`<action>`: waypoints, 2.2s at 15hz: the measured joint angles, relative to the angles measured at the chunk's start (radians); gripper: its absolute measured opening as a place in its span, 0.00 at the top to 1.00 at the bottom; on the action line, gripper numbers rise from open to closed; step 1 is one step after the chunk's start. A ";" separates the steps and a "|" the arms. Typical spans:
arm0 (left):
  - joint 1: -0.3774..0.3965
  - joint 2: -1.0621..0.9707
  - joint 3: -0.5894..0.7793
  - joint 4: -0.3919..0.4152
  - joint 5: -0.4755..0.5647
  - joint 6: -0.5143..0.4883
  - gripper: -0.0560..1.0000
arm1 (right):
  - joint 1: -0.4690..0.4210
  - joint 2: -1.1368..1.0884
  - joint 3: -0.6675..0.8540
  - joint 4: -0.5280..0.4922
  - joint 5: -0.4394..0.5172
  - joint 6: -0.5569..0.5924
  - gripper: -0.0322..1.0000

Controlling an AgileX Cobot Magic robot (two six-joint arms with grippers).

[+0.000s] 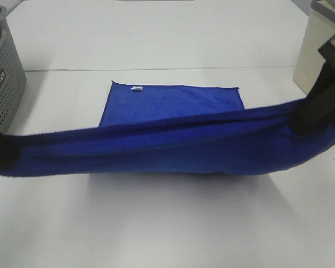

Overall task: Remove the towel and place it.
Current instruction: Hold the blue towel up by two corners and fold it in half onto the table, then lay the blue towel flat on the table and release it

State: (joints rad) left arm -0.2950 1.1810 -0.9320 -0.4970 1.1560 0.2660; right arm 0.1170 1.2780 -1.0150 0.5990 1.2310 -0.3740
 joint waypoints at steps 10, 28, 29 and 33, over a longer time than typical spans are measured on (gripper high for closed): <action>0.001 -0.015 0.300 -0.158 -0.010 0.016 0.95 | 0.000 -0.021 0.270 -0.027 0.002 0.007 0.95; 0.001 0.204 0.404 -0.187 -0.012 -0.039 0.95 | -0.001 0.204 0.400 -0.013 0.000 0.021 0.95; 0.001 0.255 0.399 -0.188 -0.013 -0.032 0.95 | -0.001 0.233 0.400 -0.011 -0.001 0.021 0.95; 0.006 0.423 0.320 -0.175 -0.014 0.016 0.95 | -0.004 0.366 0.399 -0.025 -0.043 0.020 0.95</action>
State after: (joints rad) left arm -0.2890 1.6040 -0.6120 -0.6720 1.1420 0.2820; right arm 0.1130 1.6440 -0.6160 0.5740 1.1880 -0.3540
